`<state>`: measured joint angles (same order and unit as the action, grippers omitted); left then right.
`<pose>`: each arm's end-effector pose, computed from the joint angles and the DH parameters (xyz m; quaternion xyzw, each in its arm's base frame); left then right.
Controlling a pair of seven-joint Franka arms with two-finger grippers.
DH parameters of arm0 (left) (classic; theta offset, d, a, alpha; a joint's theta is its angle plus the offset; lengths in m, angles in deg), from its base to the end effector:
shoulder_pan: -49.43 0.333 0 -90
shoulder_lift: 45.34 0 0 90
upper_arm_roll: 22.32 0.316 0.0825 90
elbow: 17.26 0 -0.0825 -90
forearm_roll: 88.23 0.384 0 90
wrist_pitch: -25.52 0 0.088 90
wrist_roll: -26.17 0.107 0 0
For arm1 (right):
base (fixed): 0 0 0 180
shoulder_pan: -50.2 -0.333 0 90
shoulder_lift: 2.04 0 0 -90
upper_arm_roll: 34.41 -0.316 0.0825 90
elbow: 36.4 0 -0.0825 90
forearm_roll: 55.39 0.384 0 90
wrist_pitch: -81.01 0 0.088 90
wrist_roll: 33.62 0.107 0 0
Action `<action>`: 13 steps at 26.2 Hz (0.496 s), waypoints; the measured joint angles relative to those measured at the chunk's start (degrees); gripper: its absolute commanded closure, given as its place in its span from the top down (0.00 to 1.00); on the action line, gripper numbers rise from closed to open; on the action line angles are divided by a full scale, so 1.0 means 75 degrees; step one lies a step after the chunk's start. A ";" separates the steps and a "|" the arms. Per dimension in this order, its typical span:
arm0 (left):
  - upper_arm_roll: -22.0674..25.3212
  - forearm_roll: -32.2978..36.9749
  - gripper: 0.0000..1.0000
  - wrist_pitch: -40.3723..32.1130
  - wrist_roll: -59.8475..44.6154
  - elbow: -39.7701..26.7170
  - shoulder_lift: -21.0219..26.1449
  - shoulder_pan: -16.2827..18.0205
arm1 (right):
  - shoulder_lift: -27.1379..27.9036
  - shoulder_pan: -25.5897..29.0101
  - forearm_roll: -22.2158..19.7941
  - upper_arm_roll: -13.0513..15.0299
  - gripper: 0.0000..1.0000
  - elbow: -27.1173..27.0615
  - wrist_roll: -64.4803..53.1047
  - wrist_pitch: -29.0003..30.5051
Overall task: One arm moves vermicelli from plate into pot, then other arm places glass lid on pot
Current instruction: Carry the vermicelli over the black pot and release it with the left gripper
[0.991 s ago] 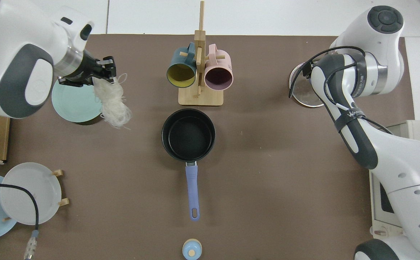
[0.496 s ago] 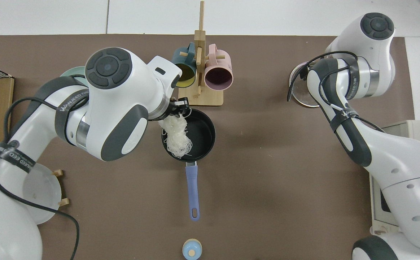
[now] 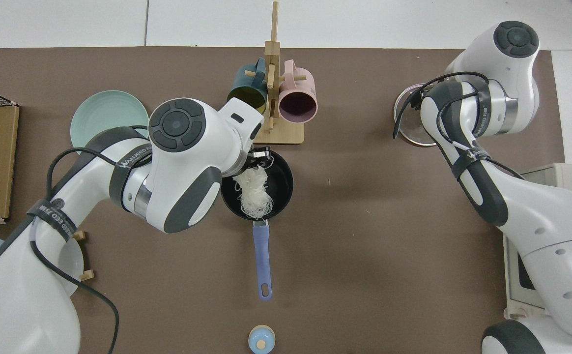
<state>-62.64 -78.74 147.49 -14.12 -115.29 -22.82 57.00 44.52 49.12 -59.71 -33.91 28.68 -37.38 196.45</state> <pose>0.5795 -0.3079 0.4175 0.9954 0.0524 0.0187 0.0775 0.7685 0.0054 0.3247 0.9973 0.0543 0.0321 0.0386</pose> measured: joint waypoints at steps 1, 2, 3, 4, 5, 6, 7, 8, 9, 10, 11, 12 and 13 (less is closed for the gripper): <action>0.0000 0.0069 0.00 0.0044 -0.0041 -0.0037 0.0044 -0.0015 | 0.0000 -0.0001 0.0049 -0.0004 0.97 0.0000 0.0000 0.0000; 0.0002 0.0119 0.00 0.0079 -0.0072 -0.0061 0.0089 -0.0027 | 0.0000 -0.0002 0.0126 -0.0007 0.97 0.0001 0.0000 0.0000; 0.0007 0.0157 0.00 0.0112 -0.0093 -0.0077 0.0134 -0.0038 | 0.0000 -0.0002 0.0219 -0.0010 0.97 0.0000 0.0000 0.0000; 0.0011 0.0185 0.21 0.0135 -0.0109 -0.0086 0.0182 -0.0048 | 0.0000 -0.0004 0.0330 -0.0014 0.97 0.0000 0.0000 0.0000; 0.0012 0.0201 0.52 0.0144 -0.0122 -0.0093 0.0218 -0.0052 | 0.0000 -0.0005 0.0417 -0.0017 0.97 0.0000 0.0000 0.0000; 0.0013 0.0207 0.88 0.0151 -0.0137 -0.0103 0.0243 -0.0052 | 0.0000 -0.0005 0.0459 -0.0020 0.97 0.0000 0.0000 0.0000; 0.0014 0.0212 1.00 0.0166 -0.0156 -0.0114 0.0264 -0.0052 | 0.0000 -0.0005 0.0486 -0.0023 0.97 0.0000 0.0000 0.0000; 0.0017 0.0217 1.00 0.0190 -0.0174 -0.0125 0.0279 -0.0052 | 0.0000 -0.0005 0.0501 -0.0024 0.97 0.0001 0.0000 0.0000; 0.0018 0.0222 1.00 0.0219 -0.0191 -0.0136 0.0290 -0.0052 | 0.0000 -0.0005 0.0509 -0.0025 0.97 0.0002 0.0000 0.0000; 0.0020 0.0223 1.00 0.0243 -0.0210 -0.0147 0.0296 -0.0052 | 0.0000 -0.0005 0.0512 -0.0025 0.97 0.0002 0.0000 0.0000; 0.0019 0.0223 1.00 0.0257 -0.0232 -0.0153 0.0297 -0.0052 | 0.0000 -0.0005 0.0513 -0.0025 0.97 0.0005 0.0000 0.0000; 0.0019 0.0224 1.00 0.0260 -0.0254 -0.0152 0.0295 -0.0052 | 0.0000 -0.0005 0.0513 -0.0025 0.97 0.0012 0.0000 0.0000; 0.0020 0.0224 1.00 0.0261 -0.0274 -0.0150 0.0291 -0.0052 | 0.0000 -0.0005 0.0513 -0.0025 0.97 0.0024 0.0000 0.0000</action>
<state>-62.50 -77.05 149.45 -16.18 -116.41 -20.63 56.61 44.52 49.08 -55.86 -34.10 28.87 -37.38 196.45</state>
